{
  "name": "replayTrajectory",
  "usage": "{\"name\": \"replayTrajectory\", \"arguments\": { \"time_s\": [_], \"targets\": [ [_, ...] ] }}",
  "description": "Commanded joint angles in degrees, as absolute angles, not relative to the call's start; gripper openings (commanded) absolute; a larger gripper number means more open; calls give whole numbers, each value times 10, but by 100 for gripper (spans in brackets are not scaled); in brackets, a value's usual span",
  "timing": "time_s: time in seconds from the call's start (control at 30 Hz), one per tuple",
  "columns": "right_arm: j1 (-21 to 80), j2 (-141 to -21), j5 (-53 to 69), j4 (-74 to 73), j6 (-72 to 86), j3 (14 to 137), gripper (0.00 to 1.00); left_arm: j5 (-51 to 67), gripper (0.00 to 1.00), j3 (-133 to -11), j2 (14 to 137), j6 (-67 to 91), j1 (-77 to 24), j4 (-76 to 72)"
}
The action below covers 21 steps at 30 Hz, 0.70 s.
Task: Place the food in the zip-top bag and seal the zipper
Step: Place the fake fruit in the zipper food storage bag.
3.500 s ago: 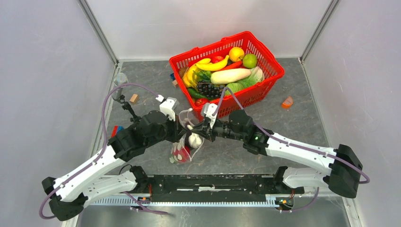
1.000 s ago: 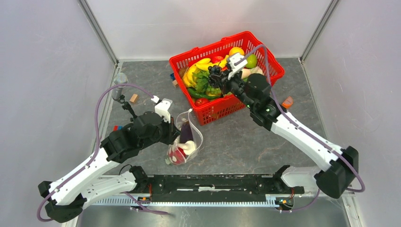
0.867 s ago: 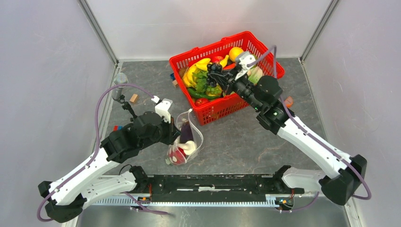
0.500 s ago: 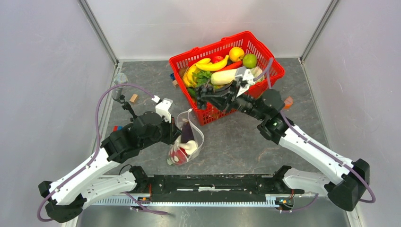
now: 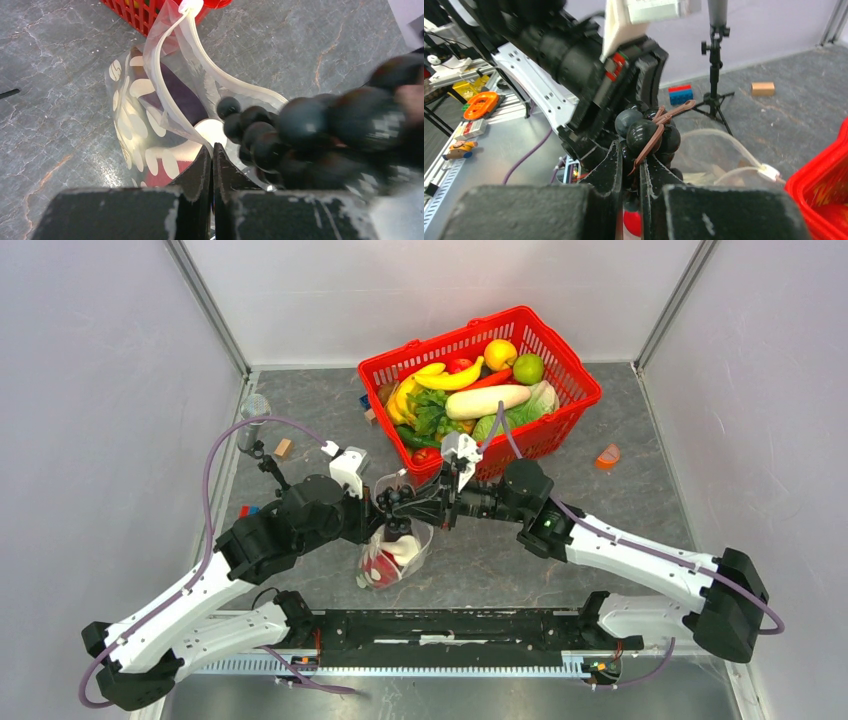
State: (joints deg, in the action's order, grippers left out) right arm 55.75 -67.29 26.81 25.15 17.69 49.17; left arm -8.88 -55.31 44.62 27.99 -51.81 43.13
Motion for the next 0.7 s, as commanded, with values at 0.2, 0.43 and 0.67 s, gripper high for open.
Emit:
{"name": "replayTrajectory", "arguments": {
  "time_s": [0.2,0.43,0.67],
  "targets": [
    [571,-699,153,140,73,505,21,-108,4,-557,433,290,-515,402],
    [584,-695,145,83,5,538,71,-126,4,-561,433,287,-516,399],
    [584,-634,85,124,-21,512,76,-134,4,-556,430,286,-515,398]
  ]
}}
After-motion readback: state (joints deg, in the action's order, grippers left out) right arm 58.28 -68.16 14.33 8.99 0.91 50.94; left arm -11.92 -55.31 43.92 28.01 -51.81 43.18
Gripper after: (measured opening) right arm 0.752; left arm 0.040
